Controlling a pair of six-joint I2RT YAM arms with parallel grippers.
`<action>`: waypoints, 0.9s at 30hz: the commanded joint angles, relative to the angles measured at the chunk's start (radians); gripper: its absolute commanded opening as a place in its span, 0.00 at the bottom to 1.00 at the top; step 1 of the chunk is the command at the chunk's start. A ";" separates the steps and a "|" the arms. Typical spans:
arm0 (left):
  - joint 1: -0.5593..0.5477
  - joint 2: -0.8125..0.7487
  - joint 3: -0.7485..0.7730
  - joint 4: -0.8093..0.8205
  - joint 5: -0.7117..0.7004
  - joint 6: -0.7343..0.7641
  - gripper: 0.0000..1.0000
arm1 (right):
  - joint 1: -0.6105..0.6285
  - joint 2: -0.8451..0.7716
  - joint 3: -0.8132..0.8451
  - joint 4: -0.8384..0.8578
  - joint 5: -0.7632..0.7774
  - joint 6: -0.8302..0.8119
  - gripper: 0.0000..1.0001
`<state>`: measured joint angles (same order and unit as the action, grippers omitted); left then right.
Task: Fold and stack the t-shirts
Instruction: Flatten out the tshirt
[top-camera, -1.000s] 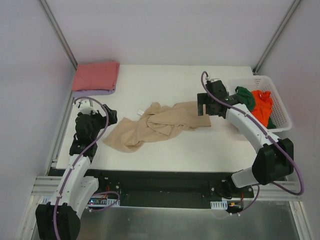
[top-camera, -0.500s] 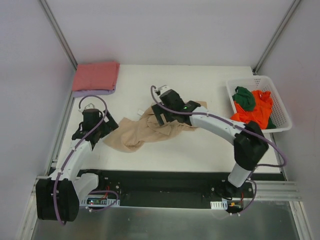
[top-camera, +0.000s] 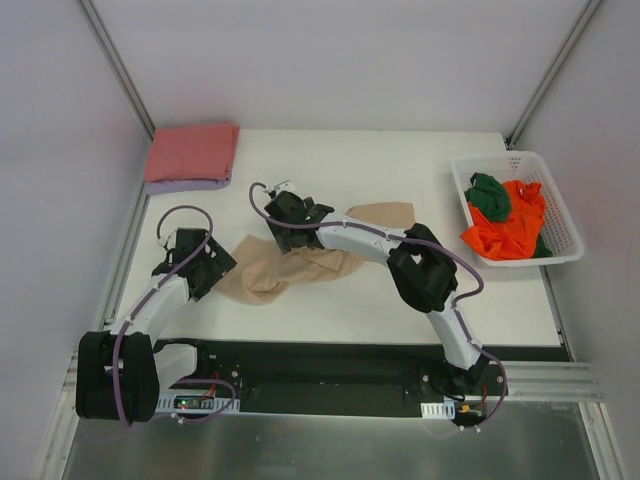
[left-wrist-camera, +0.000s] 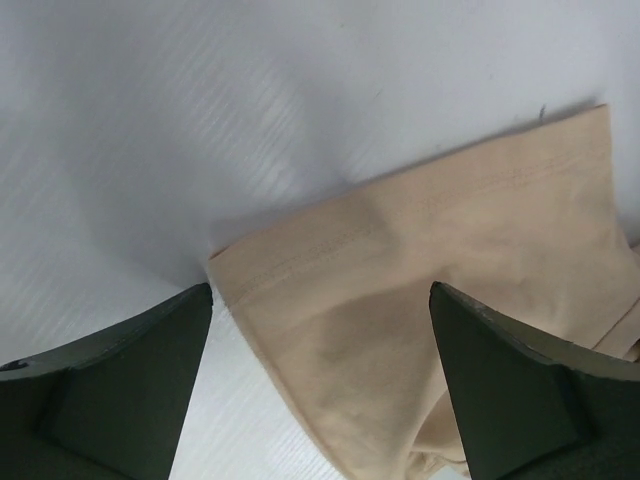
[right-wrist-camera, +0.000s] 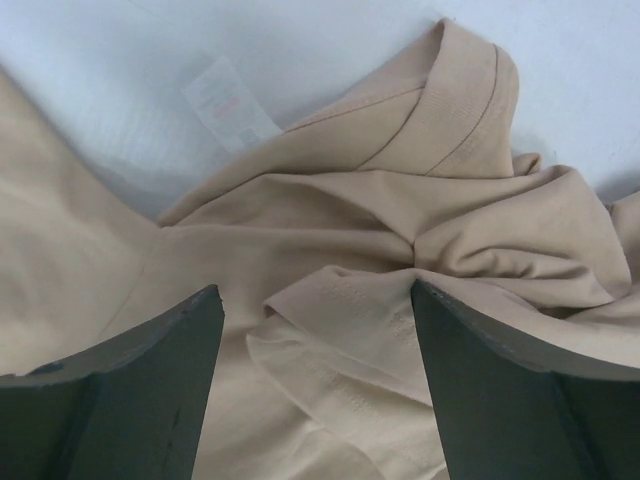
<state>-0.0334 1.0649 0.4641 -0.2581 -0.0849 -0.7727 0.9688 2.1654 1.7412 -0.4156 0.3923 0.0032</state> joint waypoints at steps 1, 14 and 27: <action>-0.008 0.110 0.007 0.017 0.011 -0.037 0.85 | -0.004 0.033 0.061 -0.095 0.069 0.027 0.71; -0.022 0.112 0.033 0.052 -0.105 0.030 0.00 | -0.005 -0.222 -0.184 -0.057 0.194 0.004 0.16; -0.020 -0.272 0.165 -0.016 -0.187 0.130 0.00 | -0.111 -0.699 -0.387 -0.150 0.356 -0.094 0.01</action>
<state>-0.0471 0.9054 0.5240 -0.2420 -0.2188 -0.7010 0.8978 1.6405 1.3479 -0.5087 0.6361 -0.0338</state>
